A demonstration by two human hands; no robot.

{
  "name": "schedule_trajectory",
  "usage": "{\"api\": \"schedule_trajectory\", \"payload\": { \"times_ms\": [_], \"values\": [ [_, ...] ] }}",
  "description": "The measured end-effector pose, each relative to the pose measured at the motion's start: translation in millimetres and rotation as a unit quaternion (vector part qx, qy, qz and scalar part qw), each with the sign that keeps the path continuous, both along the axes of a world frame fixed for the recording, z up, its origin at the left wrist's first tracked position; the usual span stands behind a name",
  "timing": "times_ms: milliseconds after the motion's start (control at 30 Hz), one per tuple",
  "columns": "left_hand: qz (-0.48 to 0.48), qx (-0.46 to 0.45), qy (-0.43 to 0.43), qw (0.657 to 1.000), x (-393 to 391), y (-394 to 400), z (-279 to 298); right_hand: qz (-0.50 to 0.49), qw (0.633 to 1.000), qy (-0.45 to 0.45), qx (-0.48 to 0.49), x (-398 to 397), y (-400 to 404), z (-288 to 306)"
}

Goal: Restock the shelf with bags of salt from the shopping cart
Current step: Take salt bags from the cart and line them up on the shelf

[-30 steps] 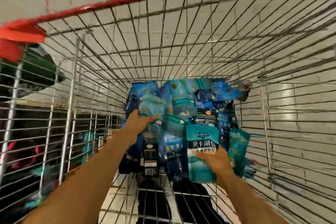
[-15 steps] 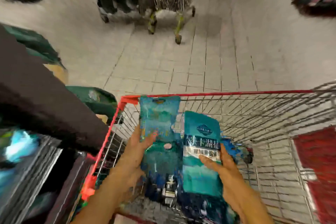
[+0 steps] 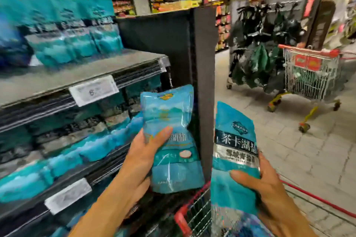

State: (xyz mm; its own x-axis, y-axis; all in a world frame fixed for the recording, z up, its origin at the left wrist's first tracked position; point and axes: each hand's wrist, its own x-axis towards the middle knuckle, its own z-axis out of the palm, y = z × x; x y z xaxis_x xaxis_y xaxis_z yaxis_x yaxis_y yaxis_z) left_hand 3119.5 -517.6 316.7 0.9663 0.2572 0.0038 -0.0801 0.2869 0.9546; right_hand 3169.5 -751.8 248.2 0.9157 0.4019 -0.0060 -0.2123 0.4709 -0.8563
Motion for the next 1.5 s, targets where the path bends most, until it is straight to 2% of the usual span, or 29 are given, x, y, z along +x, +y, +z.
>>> {"api": "schedule_trajectory", "payload": {
  "times_ms": [133, 400, 500, 667, 967, 1133, 1200, 1333, 1500],
  "values": [
    [0.113, 0.017, -0.029, 0.993, -46, 35, 37, 0.086, 0.994, -0.061, 0.018, 4, 49, 46],
    [0.248, 0.085, -0.066, 0.963, -121, 112, 129, 0.188, 0.966, -0.172, 0.037, 14, 174, 167],
    [0.291, 0.114, -0.091, 0.945, -135, 147, 164, 0.191, 0.962, -0.195, 0.019, 25, 235, 216],
    [0.333, 0.132, -0.103, 0.928, -145, 214, 206, 0.133, 0.966, -0.22, -0.011, 67, 331, 271],
    [0.362, 0.148, -0.091, 0.916, -152, 311, 212, 0.057, 0.969, -0.201, -0.132, 174, 438, 268],
    [0.367, 0.135, -0.084, 0.917, -152, 337, 207, 0.064, 0.97, -0.177, -0.157, 210, 474, 266],
    [0.369, 0.132, -0.084, 0.916, -151, 342, 205, 0.067, 0.954, -0.211, -0.203, 221, 482, 264],
    [0.368, 0.136, -0.084, 0.916, -154, 351, 201, 0.1, 0.878, -0.284, -0.372, 232, 484, 259],
    [0.368, 0.132, -0.088, 0.916, -155, 354, 194, 0.048, 0.841, -0.297, -0.449, 237, 491, 253]
  ]
}}
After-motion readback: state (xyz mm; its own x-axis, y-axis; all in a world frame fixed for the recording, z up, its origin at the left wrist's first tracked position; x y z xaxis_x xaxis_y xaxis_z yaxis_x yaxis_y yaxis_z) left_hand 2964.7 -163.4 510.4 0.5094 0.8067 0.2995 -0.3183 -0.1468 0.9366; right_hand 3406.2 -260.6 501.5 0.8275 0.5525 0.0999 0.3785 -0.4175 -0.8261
